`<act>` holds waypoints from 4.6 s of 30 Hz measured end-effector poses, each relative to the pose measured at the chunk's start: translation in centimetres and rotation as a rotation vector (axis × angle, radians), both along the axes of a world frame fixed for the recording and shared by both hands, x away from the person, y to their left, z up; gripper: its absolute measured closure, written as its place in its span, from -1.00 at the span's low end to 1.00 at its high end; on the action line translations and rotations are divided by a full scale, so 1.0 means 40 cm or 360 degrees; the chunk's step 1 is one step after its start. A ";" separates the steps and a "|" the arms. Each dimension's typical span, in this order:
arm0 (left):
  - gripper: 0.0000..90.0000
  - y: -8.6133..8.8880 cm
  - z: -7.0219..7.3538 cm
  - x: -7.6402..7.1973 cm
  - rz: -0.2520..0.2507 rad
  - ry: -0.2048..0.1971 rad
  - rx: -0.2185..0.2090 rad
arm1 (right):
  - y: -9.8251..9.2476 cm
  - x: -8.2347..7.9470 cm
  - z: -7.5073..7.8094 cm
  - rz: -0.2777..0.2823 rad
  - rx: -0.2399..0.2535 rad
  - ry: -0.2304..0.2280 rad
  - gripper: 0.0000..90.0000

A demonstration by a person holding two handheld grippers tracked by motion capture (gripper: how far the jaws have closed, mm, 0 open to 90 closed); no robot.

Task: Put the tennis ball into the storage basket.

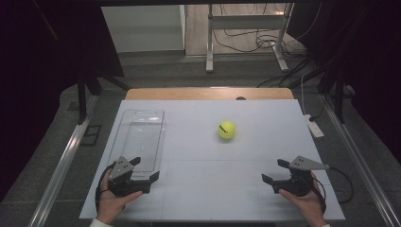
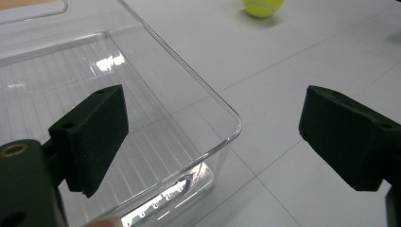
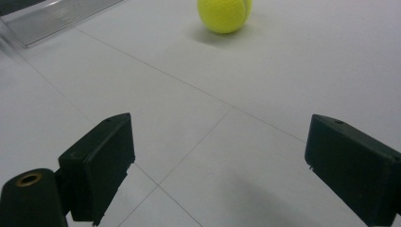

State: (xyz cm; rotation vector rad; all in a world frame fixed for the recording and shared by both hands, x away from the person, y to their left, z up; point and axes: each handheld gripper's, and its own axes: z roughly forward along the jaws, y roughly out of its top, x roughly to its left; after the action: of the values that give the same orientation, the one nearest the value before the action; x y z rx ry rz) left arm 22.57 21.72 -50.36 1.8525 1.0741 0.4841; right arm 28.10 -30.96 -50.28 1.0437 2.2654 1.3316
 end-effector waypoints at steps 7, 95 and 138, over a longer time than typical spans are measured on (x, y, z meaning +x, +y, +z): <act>-0.78 0.002 -0.002 -0.002 0.0005 0.0004 0.0000 | 0.000 0.001 0.000 -0.0002 -0.0002 0.0001 -0.79; -0.78 -0.077 0.106 0.105 -0.0153 0.0124 0.0013 | 0.005 0.011 -0.009 -0.0001 -0.0023 0.0016 -0.78; -0.80 -0.164 0.139 0.194 -0.0226 0.0164 0.0021 | 0.003 0.009 -0.013 -0.0007 -0.0019 0.0027 -0.78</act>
State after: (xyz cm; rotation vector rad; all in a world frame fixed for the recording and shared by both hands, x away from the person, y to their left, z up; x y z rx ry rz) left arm 30.32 15.17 -44.80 1.9669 0.9998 0.3165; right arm 28.47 -30.84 -50.81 1.0590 2.2793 1.3110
